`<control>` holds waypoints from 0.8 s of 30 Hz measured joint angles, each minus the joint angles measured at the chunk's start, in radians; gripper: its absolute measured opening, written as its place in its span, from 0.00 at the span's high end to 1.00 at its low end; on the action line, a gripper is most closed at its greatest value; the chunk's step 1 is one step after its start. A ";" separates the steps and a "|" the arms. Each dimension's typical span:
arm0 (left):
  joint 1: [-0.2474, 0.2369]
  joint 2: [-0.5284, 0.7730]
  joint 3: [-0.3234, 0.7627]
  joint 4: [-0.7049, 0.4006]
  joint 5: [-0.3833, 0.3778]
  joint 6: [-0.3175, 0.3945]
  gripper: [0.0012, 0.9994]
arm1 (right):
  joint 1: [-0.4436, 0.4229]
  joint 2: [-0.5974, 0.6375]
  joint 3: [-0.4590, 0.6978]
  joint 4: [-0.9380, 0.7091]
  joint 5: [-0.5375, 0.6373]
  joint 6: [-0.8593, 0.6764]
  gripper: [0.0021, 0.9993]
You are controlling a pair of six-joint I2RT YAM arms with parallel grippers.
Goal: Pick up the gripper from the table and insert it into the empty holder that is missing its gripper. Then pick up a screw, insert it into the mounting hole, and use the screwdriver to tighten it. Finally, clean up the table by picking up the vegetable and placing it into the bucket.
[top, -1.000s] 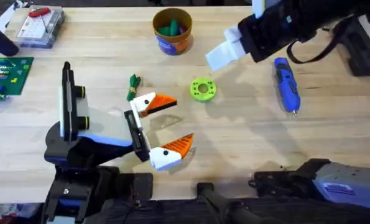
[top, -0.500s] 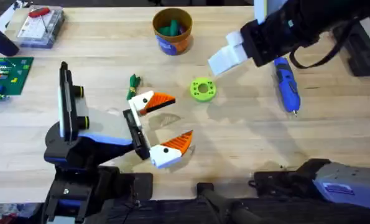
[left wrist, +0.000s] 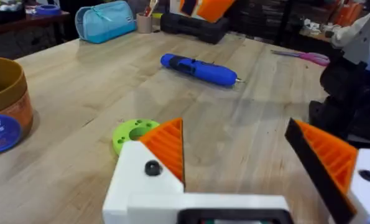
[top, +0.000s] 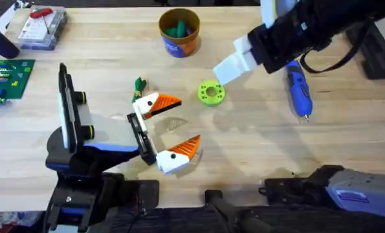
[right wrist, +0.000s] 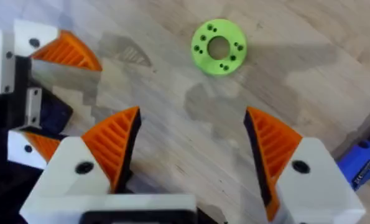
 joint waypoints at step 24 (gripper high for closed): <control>0.000 0.000 0.000 0.000 -0.003 0.000 0.01 | 0.000 0.000 0.000 -0.018 -0.039 -0.049 0.00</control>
